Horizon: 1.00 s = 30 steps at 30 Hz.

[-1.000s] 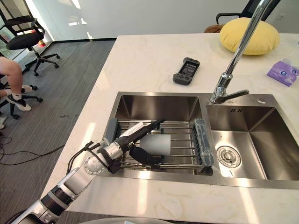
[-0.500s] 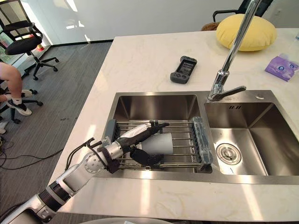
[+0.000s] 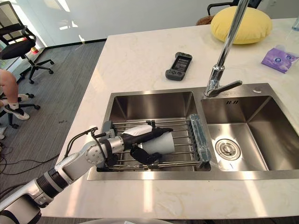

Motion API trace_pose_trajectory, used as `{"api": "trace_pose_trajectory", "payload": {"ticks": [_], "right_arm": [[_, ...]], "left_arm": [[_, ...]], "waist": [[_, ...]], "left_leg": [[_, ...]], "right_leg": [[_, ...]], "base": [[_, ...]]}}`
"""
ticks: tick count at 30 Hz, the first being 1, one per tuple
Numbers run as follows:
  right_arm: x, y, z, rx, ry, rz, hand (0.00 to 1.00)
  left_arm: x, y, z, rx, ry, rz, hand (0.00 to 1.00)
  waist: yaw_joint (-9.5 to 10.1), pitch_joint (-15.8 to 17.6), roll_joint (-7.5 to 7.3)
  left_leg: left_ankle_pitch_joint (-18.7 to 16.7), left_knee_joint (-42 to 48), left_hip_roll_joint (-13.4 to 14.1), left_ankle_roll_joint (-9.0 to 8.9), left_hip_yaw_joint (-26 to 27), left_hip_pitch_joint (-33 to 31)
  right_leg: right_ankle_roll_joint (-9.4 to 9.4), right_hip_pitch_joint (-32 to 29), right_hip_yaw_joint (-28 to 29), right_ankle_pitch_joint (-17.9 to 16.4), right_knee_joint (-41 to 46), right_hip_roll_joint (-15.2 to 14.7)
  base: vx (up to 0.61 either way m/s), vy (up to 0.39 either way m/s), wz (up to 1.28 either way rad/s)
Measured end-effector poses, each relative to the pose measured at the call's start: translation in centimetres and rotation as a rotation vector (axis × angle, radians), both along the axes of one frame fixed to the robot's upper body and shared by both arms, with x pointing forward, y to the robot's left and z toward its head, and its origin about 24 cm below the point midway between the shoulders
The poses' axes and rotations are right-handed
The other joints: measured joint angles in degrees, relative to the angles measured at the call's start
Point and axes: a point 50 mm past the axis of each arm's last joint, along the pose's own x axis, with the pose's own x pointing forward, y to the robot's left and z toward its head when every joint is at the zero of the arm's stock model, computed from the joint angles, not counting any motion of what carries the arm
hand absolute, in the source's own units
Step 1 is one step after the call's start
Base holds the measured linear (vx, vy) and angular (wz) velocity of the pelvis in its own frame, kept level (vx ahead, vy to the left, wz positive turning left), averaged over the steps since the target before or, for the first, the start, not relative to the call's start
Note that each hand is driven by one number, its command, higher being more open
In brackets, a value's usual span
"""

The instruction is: Walk over to the sink, pick up the cup, carry it to the dishwasher, place the cup inside the dishwasher, then close the dishwasher door

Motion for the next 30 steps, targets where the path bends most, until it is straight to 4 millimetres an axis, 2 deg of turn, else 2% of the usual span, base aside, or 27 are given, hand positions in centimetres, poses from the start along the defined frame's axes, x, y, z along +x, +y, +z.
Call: {"api": "trace_pose_trajectory", "payload": {"ticks": [15, 22, 23, 30], "right_arm": [[0.0, 0.0, 0.0, -0.003, -0.001, 0.000, 1.00], [-0.8, 0.2, -0.1, -0.021, 0.028, 0.048, 1.00], [-0.8, 0.3, -0.1, -0.025, 0.031, 0.056, 1.00], [-0.3, 0.3, 0.0, -0.045, 0.026, 0.093, 1.00]], "left_arm": [[1.7, -1.0, 1.6, 0.210, -0.053, -0.026, 1.00], [1.9, -2.0, 1.6, 0.225, -0.048, -0.007, 1.00], [1.9, -2.0, 1.6, 0.223, -0.043, 0.000, 0.00], [2.6, -2.5, 1.3, 0.215, -0.066, 0.054, 0.00]], "waist": [[-2.81, 1.3, 1.38], [-3.17, 1.7, 2.03], [-3.35, 1.7, 2.10], [-4.35, 1.8, 2.09]], "left_leg": [[-0.3, -0.3, 0.2, -0.20, 1.4, 0.8], [-0.6, -0.2, 0.3, -0.24, 2.5, 1.2], [-0.6, -0.2, 0.3, -0.24, 2.7, 1.1], [-0.7, -0.2, 0.5, -0.36, 2.8, 0.9]], "right_leg": [[-0.02, -0.3, 1.5, 0.0, 0.0, 0.4], [-0.03, -0.4, 2.5, 0.0, 0.0, 0.5], [-0.05, -0.6, 2.7, 0.0, 0.0, 0.6], [-0.04, -0.9, 2.8, 0.0, 0.0, 0.8]], "base": [[-0.01, -0.006, -0.05], [-0.04, -0.021, -0.07], [-0.04, -0.024, -0.09], [-0.01, -0.013, -0.01]]}}
